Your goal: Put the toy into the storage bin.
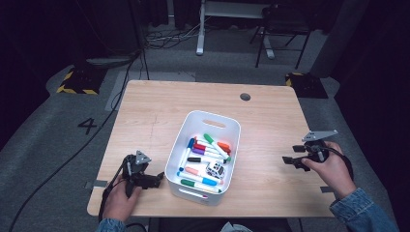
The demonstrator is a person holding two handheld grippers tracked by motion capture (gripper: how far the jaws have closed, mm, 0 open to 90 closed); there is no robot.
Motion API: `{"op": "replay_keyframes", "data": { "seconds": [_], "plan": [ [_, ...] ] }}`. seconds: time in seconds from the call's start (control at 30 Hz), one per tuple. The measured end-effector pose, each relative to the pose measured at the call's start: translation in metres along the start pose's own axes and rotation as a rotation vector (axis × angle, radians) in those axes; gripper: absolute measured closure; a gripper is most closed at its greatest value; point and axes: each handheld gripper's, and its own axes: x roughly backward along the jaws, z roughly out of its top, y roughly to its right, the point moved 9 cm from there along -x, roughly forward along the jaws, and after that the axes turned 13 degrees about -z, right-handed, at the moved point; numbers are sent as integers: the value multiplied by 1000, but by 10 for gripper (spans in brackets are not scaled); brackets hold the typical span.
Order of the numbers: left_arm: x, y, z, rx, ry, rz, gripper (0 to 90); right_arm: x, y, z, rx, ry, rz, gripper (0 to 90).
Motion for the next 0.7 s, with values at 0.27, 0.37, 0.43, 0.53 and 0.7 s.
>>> {"op": "replay_keyframes", "data": {
  "seconds": [0.27,0.37,0.43,0.53,0.7],
  "plan": [
    [0,0,0,0,0,0,0,-17,-2,-33,-20,-51,6,279],
    [0,0,0,0,0,0,0,-23,-5,-45,-7,-62,-1,279],
    [0,0,0,0,0,0,0,-25,-6,-52,-3,-62,-9,279],
    [0,0,0,0,0,0,0,-27,-10,-57,-10,-53,-10,279],
    [0,0,0,0,0,0,0,-30,-13,-60,-20,26,-34,266]
  ]
}}
